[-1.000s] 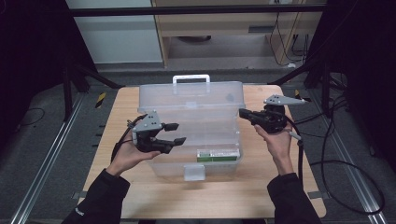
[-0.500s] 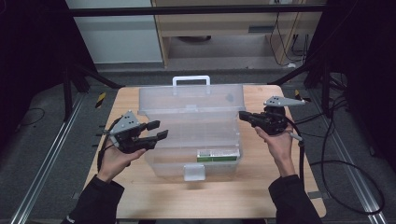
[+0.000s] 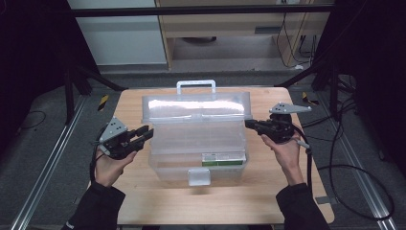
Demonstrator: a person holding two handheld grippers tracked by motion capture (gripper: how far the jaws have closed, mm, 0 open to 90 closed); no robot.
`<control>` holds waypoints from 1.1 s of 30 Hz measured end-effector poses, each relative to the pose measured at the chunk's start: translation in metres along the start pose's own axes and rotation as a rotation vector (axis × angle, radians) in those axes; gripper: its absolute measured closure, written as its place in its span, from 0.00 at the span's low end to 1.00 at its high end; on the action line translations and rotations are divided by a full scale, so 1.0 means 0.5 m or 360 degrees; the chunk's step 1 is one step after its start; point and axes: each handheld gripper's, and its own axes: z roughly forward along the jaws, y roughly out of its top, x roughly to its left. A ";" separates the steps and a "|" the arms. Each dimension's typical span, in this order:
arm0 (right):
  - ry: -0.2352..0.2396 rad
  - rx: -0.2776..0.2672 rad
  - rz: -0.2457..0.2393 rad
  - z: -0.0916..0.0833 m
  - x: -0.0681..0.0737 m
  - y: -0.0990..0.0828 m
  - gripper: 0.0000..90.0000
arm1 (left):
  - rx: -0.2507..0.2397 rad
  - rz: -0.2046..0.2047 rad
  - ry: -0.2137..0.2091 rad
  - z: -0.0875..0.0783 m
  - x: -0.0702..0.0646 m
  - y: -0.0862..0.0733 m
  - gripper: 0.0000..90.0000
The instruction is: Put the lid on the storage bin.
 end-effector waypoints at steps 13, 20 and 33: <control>-0.0026 0.0063 -0.0049 -0.005 0.013 -0.017 0.99 | 0.0055 -0.0012 0.0076 0.005 0.010 -0.016 0.97; -0.0055 0.0103 -0.0063 -0.017 0.018 -0.032 0.99 | 0.0106 0.0007 0.0066 0.011 0.007 -0.025 0.98; -0.0101 0.0191 -0.0091 -0.022 0.028 -0.063 0.99 | 0.0187 0.0047 0.0111 -0.001 0.000 -0.058 0.97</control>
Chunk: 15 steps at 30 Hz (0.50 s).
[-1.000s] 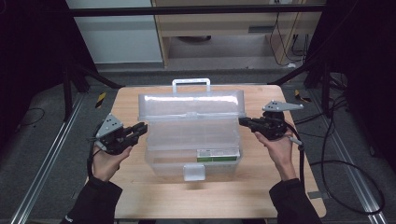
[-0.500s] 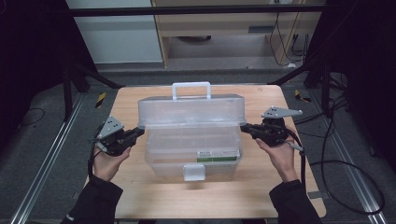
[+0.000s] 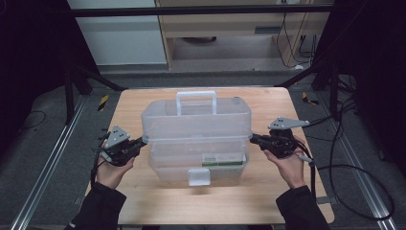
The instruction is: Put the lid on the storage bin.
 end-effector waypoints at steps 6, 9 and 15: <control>-0.0012 0.0032 -0.0012 0.006 0.008 -0.020 0.99 | 0.0032 0.0029 0.0004 -0.002 -0.002 -0.015 0.97; -0.0013 0.0049 -0.0019 0.009 0.010 -0.029 0.99 | 0.0050 0.0039 0.0000 0.001 -0.005 -0.020 0.97; -0.0004 0.0056 -0.0004 0.009 0.015 -0.048 0.99 | 0.0098 0.0044 0.0000 0.010 -0.010 -0.033 0.97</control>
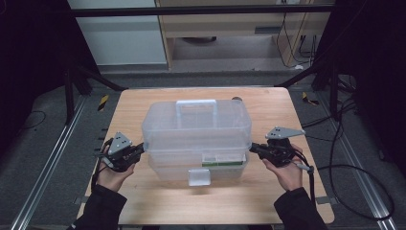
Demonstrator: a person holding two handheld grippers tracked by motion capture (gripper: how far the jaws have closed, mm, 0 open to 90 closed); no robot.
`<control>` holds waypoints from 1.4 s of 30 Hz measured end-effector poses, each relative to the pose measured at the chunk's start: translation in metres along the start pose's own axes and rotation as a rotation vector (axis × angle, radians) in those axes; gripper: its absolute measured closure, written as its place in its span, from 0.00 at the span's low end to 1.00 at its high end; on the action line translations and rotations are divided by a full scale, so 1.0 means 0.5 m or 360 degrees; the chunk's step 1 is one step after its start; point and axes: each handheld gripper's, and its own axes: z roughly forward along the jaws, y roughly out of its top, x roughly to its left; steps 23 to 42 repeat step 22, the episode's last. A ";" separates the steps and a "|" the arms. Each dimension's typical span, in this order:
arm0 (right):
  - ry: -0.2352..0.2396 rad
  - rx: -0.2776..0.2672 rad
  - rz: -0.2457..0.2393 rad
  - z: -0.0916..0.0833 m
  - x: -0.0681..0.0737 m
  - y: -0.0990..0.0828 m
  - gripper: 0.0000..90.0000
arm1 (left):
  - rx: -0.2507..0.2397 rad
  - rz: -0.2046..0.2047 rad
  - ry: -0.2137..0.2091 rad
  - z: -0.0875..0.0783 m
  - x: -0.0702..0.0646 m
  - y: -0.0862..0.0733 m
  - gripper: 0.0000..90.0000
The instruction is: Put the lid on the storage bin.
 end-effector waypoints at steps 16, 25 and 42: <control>-0.0172 0.0100 0.0107 0.007 -0.051 -0.062 0.91 | 0.0143 -0.0133 0.0235 0.037 0.061 -0.072 0.79; -0.0406 0.0129 0.0152 0.010 -0.097 -0.096 0.63 | 0.0139 -0.0214 0.0348 0.039 0.097 -0.096 0.52; -0.0406 0.0129 0.0152 0.010 -0.097 -0.096 0.63 | 0.0139 -0.0214 0.0348 0.039 0.097 -0.096 0.52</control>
